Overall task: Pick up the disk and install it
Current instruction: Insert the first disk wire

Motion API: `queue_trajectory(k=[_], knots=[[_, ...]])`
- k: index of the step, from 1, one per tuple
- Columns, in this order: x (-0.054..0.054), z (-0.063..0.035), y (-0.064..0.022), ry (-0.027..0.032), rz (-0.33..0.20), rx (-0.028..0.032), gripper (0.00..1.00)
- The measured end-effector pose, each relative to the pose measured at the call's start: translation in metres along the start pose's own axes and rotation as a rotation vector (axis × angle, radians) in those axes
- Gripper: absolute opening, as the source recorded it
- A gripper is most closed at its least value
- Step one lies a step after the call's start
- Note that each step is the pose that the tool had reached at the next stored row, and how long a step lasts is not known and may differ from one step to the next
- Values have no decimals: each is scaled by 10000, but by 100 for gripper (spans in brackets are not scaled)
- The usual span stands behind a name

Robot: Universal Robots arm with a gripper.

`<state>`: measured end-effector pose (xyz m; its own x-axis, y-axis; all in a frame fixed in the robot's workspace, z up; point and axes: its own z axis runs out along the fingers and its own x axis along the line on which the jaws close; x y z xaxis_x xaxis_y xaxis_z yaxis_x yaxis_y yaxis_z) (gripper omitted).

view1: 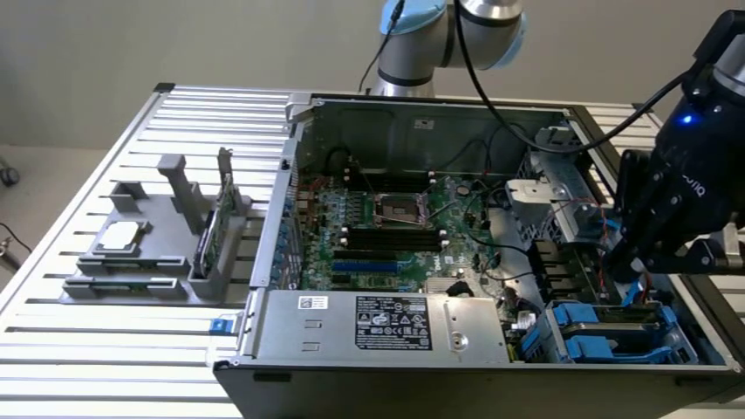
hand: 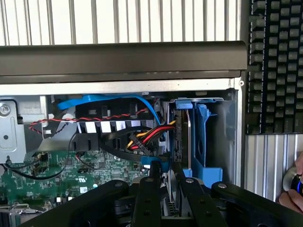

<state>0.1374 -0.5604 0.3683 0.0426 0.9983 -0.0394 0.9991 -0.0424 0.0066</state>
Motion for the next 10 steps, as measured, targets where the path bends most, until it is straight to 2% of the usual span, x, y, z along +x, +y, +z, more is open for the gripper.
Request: queue_trajectory(k=[1,10], knots=[[1,3,0,1,0,0,16],[1,15,-26,-1,-11,0,16]])
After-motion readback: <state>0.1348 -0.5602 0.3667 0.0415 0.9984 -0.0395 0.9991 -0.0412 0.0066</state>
